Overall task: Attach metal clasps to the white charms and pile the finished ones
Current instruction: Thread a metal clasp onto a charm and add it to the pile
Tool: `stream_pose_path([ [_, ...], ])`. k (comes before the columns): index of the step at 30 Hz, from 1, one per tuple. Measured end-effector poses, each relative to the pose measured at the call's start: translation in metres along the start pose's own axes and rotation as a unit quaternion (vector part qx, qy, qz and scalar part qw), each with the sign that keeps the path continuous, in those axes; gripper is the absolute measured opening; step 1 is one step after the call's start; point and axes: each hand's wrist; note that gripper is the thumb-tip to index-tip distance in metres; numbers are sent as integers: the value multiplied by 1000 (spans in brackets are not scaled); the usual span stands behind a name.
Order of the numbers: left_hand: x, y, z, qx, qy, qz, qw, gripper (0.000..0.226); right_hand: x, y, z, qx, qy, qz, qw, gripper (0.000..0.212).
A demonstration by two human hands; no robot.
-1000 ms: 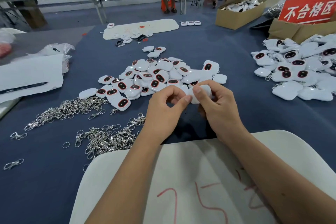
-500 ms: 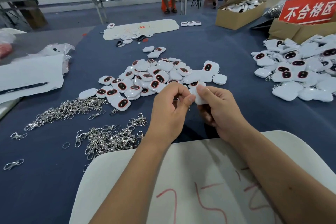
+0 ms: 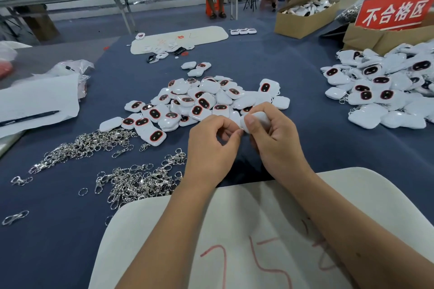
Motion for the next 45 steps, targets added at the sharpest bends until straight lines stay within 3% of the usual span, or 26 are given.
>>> stream_pose_path([
  [7, 4, -1, -4, -7, 38, 64, 997, 16, -2, 0, -3, 40, -32, 39, 998, 38],
  [12, 6, 0, -1, -16, 124, 22, 992, 13, -2, -3, -4, 45, -64, 92, 993, 53],
  [21, 6, -2, -1, -31, 181, -18, 983, 9, 1, -5, -5, 18, -123, 126, 984, 26],
  [27, 5, -1, 1, -19, 121, -54, 991, 11, -3, -2, -3, 24, -114, 53, 992, 19],
  [33, 4, 0, 0, 3, 65, 5, 998, 18, -5, 1, -1, 31, -59, 27, 997, 15],
  [39, 1, -2, 0, 17, -32, 116, 993, 14, -6, 1, -1, 46, -43, 17, 998, 15],
  [45, 5, -2, 2, 11, 27, 97, 995, 14, -4, -1, -2, 60, -68, 44, 995, 18],
])
Point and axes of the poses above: each hand's wrist, its own y-axis away from the middle knuckle, its own z-axis out of the palm, x = y × z, and after that the axes turned 5 degrees about z, right-handed
